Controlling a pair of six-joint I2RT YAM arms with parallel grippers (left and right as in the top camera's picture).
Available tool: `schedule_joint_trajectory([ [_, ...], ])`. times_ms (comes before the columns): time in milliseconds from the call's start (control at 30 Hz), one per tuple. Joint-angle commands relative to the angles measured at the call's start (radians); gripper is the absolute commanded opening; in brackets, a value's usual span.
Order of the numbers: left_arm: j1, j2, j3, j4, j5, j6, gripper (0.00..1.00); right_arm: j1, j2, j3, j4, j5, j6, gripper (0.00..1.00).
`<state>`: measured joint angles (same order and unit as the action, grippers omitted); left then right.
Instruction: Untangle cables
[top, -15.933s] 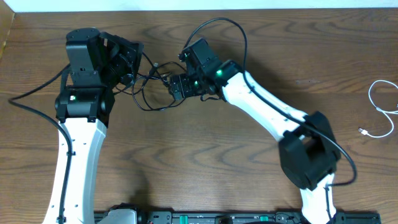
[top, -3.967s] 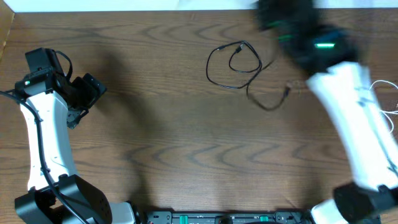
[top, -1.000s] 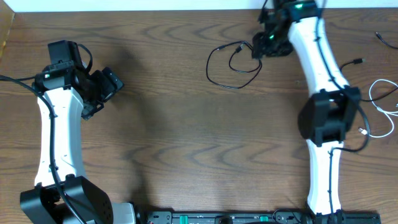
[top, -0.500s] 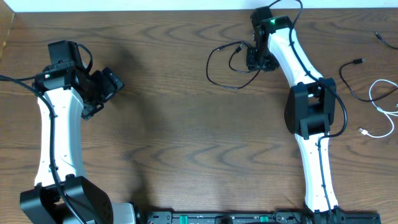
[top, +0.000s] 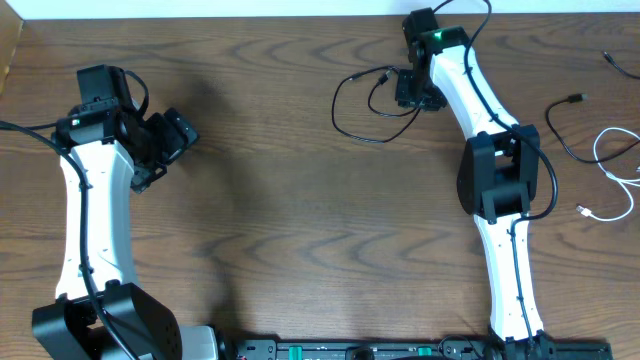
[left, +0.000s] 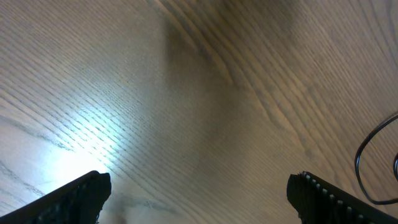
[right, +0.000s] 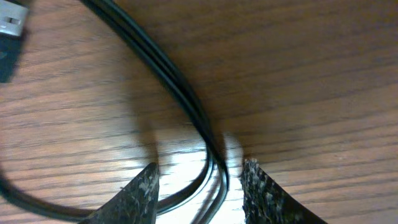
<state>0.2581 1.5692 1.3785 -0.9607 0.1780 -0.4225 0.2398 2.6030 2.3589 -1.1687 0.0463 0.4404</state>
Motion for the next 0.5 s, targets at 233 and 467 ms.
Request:
schedule_joint_trajectory([
  [233, -0.002, 0.001, -0.007, 0.001, -0.006, -0.002, 0.96, -0.003, 0.018, -0.196, 0.028, 0.062, -0.051, 0.07],
  [467, -0.002, 0.001, -0.007, 0.001, -0.006, -0.002, 0.96, -0.013, 0.005, -0.201, -0.021, 0.064, -0.053, 0.01],
])
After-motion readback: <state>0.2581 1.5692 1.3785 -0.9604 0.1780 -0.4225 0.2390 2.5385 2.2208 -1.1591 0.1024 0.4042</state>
